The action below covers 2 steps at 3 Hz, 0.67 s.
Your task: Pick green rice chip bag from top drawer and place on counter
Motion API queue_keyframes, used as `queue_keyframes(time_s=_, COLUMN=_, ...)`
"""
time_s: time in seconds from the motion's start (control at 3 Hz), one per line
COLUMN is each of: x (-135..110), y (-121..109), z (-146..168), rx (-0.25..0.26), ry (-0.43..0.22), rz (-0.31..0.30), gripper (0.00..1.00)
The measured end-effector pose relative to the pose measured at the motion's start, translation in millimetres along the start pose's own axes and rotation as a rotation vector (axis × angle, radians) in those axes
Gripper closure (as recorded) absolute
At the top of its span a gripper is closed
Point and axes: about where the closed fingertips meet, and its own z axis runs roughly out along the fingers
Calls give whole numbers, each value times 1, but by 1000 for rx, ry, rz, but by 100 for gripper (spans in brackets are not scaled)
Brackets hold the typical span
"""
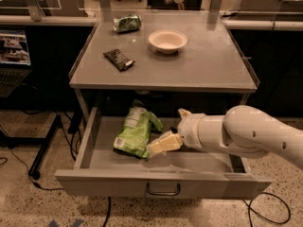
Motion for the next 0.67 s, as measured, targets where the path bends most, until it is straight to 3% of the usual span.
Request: queue_keyframes(time_s=0.67, x=-11, y=-24, z=38, rx=57, ry=-57, rz=-29, gripper=0)
